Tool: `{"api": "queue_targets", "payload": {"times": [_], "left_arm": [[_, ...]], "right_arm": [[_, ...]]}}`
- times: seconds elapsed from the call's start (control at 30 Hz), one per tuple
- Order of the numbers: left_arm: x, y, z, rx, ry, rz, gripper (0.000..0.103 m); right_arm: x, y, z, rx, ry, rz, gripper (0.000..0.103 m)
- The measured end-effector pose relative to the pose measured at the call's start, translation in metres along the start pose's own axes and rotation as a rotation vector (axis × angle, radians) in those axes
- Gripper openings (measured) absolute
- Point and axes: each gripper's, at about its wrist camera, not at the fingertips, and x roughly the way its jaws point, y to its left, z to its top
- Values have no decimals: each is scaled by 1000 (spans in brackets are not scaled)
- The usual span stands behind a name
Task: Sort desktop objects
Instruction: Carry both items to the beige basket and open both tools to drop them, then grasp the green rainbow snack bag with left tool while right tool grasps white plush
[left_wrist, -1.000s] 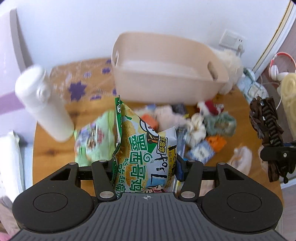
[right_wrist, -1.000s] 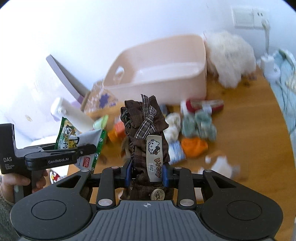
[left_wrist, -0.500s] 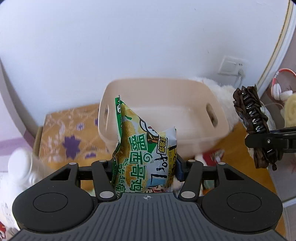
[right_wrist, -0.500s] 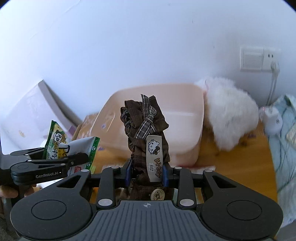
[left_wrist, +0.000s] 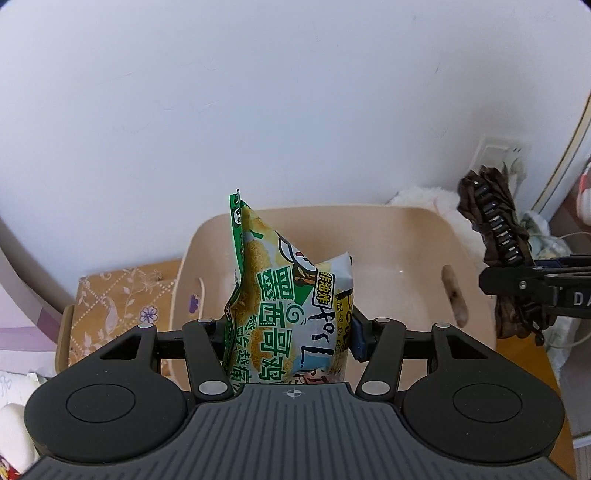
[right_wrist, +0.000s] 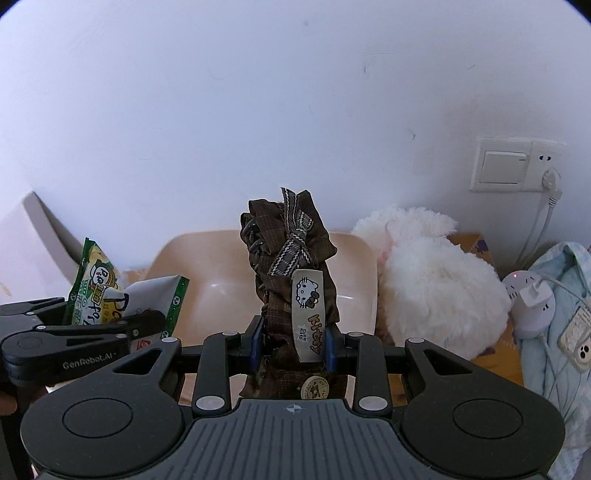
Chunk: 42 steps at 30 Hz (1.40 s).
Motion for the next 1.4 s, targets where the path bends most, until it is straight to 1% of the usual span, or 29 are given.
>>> {"api": "queue_targets", "payload": {"times": [0.1,0.3,0.4,0.47,0.53,0.57,0.6,0.63,0.7,0.73,0.8,0.83,0.9,0.97,1.03,1.1,1.17,1.2,1.3,1.4], "left_arm": [[20,-7,1,-4,35,30,56],[52,-19,-2,-23,105,62,56],[63,-22,-3,-39,129,47,58],[64,-25,-4,-30,135,46,58],[70,-23,-8,-24,142,39,61],[69,-23,-7,-26,148,25,62],[69,-23,-7,-36,151,14,65],[69,-23,-7,-43,152,14,67],[68,-22,-8,-49,151,25,69],[67,-21,-7,-48,148,31,69],[66,-21,-6,-39,139,42,69],[67,-17,-6,-39,138,46,69],[64,-14,-7,-42,135,46,69],[58,-12,-8,-41,124,43,69],[51,-13,-8,-23,115,46,69],[43,-13,-11,10,94,48,69],[32,-10,-16,37,71,50,70],[27,-9,-17,42,61,50,72],[12,0,-24,32,49,31,73],[-4,9,-31,24,39,33,74]], "right_arm": [[23,2,1,-5,34,-26,30],[61,2,-4,-9,115,-62,30],[77,1,-10,-30,165,-67,30],[83,0,-13,-31,178,-81,30],[86,0,-15,-36,181,-98,30],[87,0,-16,-38,182,-110,34],[88,0,-16,-40,179,-124,43],[87,1,-17,-43,173,-131,47],[84,2,-17,-52,164,-127,61],[80,5,-18,-55,161,-125,62],[80,4,-16,-62,155,-129,69],[77,4,-16,-65,148,-133,71],[65,9,-16,-66,130,-132,77],[58,10,-17,-68,116,-130,78],[55,9,-16,-77,102,-124,83],[44,10,-19,-91,73,-120,99],[33,12,-24,-104,45,-115,103],[28,13,-26,-111,35,-110,103],[13,14,-33,-115,16,-104,103],[-2,15,-42,-118,-9,-107,103]]}}
